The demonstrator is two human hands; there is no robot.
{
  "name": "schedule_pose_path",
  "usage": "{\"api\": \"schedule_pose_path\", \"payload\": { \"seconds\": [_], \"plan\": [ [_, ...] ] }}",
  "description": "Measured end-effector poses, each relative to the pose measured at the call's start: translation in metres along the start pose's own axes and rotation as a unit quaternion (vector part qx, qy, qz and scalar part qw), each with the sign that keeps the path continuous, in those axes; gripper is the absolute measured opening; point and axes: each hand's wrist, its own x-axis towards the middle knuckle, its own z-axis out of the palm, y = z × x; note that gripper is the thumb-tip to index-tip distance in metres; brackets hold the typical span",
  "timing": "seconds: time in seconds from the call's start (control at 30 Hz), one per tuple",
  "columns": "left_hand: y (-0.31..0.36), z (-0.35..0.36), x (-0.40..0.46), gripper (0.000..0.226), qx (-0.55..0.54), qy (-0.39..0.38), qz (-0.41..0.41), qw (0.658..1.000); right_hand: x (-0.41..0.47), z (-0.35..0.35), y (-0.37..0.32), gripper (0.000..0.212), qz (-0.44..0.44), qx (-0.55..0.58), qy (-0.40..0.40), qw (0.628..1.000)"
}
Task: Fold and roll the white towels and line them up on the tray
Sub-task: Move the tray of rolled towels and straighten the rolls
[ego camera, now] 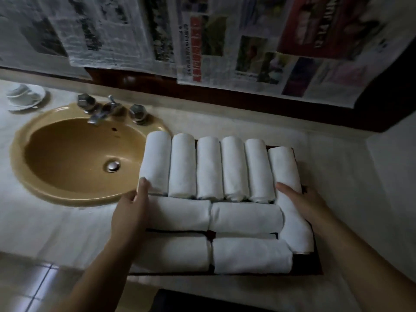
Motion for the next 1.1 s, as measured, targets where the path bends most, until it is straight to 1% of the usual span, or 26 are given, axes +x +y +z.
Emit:
{"api": "schedule_pose_path", "payload": {
  "seconds": [0.07, 0.13, 0.2, 0.33, 0.43, 0.5, 0.57, 0.7, 0.73, 0.77, 0.8, 0.83, 0.9, 0.93, 0.97, 1.0, 1.07, 1.1],
  "plan": [
    [0.001, 0.035, -0.025, 0.083, -0.002, -0.003, -0.002, 1.000, 0.018, -0.033, 0.015, 0.091, 0.018, -0.010, 0.000, 1.000],
    [-0.002, 0.067, -0.043, 0.096, 0.001, -0.007, -0.009, 1.000, 0.033, -0.061, 0.026, 0.089, 0.028, -0.020, 0.002, 0.999],
    [-0.003, 0.093, -0.056, 0.110, 0.006, -0.013, -0.016, 1.000, 0.046, -0.083, 0.031, 0.092, 0.034, -0.034, -0.007, 0.999],
    [-0.003, 0.129, -0.064, 0.124, 0.022, -0.031, -0.059, 0.998, 0.071, -0.108, 0.032, 0.113, 0.029, -0.080, -0.014, 0.996],
    [-0.006, 0.145, -0.063, 0.124, 0.062, -0.015, -0.085, 0.994, 0.090, -0.116, 0.030, 0.119, 0.023, -0.130, -0.016, 0.991],
    [-0.006, 0.154, -0.063, 0.117, 0.116, -0.004, -0.087, 0.990, 0.102, -0.118, 0.030, 0.123, 0.027, -0.159, -0.018, 0.987],
    [-0.006, 0.161, -0.067, 0.112, 0.156, -0.012, -0.081, 0.984, 0.111, -0.118, 0.030, 0.123, 0.025, -0.177, -0.014, 0.984],
    [-0.006, 0.166, -0.078, 0.123, 0.193, -0.046, -0.080, 0.977, 0.128, -0.121, 0.032, 0.129, -0.008, -0.232, 0.000, 0.973],
    [-0.008, 0.165, -0.078, 0.128, 0.197, -0.062, -0.084, 0.975, 0.129, -0.123, 0.031, 0.129, -0.015, -0.235, -0.002, 0.972],
    [-0.010, 0.163, -0.075, 0.133, 0.201, -0.080, -0.081, 0.973, 0.127, -0.126, 0.031, 0.123, -0.023, -0.229, 0.001, 0.973],
    [-0.010, 0.160, -0.068, 0.136, 0.203, -0.094, -0.076, 0.972, 0.122, -0.129, 0.033, 0.113, -0.031, -0.225, 0.011, 0.974],
    [-0.010, 0.158, -0.057, 0.136, 0.197, -0.098, -0.072, 0.973, 0.116, -0.132, 0.037, 0.102, -0.044, -0.228, 0.036, 0.972],
    [-0.003, 0.151, -0.029, 0.135, 0.162, -0.083, -0.077, 0.980, 0.096, -0.139, 0.054, 0.091, -0.057, -0.236, 0.129, 0.961],
    [0.006, 0.148, -0.016, 0.134, 0.135, -0.073, -0.090, 0.984, 0.081, -0.140, 0.066, 0.090, -0.048, -0.225, 0.185, 0.956],
    [0.018, 0.146, -0.005, 0.130, 0.108, -0.070, -0.101, 0.987, 0.064, -0.139, 0.079, 0.092, -0.018, -0.198, 0.224, 0.954],
    [0.029, 0.144, 0.003, 0.123, 0.084, -0.068, -0.099, 0.989, 0.050, -0.136, 0.094, 0.094, 0.025, -0.167, 0.241, 0.956],
    [0.050, 0.146, 0.018, 0.110, 0.059, -0.071, -0.072, 0.993, 0.027, -0.127, 0.121, 0.099, 0.122, -0.094, 0.216, 0.964],
    [0.058, 0.149, 0.022, 0.108, 0.065, -0.079, -0.055, 0.993, 0.021, -0.122, 0.131, 0.098, 0.151, -0.051, 0.195, 0.968]
  ]
}}
